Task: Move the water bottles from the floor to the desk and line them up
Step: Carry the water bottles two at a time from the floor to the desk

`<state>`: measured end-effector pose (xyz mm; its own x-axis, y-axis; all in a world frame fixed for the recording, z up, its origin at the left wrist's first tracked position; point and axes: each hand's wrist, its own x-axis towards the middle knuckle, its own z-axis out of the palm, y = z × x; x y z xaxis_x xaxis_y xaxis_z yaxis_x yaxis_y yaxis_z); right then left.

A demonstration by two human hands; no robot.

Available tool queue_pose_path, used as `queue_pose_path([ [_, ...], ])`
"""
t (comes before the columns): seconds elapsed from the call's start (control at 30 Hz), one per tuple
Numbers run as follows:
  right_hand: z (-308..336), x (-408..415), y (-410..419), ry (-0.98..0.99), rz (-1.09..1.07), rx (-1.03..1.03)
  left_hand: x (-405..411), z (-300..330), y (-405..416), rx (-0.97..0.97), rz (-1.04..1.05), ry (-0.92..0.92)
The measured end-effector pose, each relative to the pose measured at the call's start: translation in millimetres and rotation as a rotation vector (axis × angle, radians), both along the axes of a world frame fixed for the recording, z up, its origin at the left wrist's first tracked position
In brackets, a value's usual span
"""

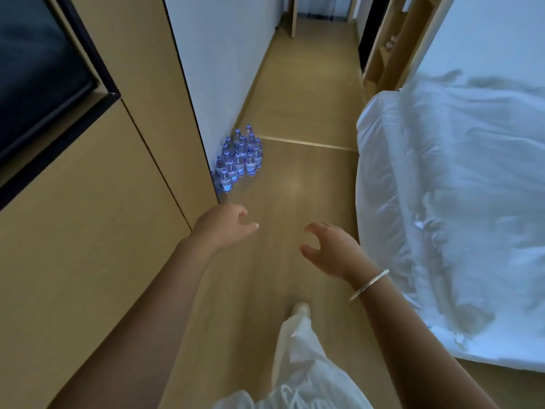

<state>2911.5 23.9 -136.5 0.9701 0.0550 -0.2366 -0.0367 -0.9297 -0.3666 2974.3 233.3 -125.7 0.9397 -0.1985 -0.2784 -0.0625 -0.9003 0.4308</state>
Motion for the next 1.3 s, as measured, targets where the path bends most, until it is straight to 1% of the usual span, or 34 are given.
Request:
queue_pose_path([
  [0.13, -4.3, 93.2, -46.8, 0.02, 0.009, -0.001, 88.9, -4.3, -47.4, 0.0, 0.008, 0.019],
  [0.27, -0.7, 187.0, -86.7, 0.053, 0.03, 0.008, 174.1, -2.8, -83.9, -0.038, 0.076, 0.053],
  [0.53, -5.6, 335.5, -122.3, 0.114, 0.082, 0.011, 299.9, -23.5, -105.6, -0.027, 0.156, 0.112],
  [0.73, -20.8, 451.3, -123.8, 0.149, 0.129, 0.008, 412.8, -46.7, -110.3, -0.054, 0.201, 0.167],
  [0.9, -37.6, 574.6, -112.8, 0.167, 0.133, -0.002, 532.1, -66.4, -103.3, -0.096, 0.201, 0.197],
  [1.07, -46.9, 690.0, -91.8, 0.229, 0.134, 0.042, 643.1, -79.5, -85.1, -0.098, 0.214, 0.258],
  [1.17, -56.5, 738.4, -83.4, 0.292, 0.121, 0.064, 689.1, -93.1, -79.1, -0.128, 0.26, 0.328],
  [1.3, -68.7, 784.6, -85.0, 0.371, 0.17, 0.019, 721.6, -123.3, -77.6, -0.122, 0.345, 0.426],
])
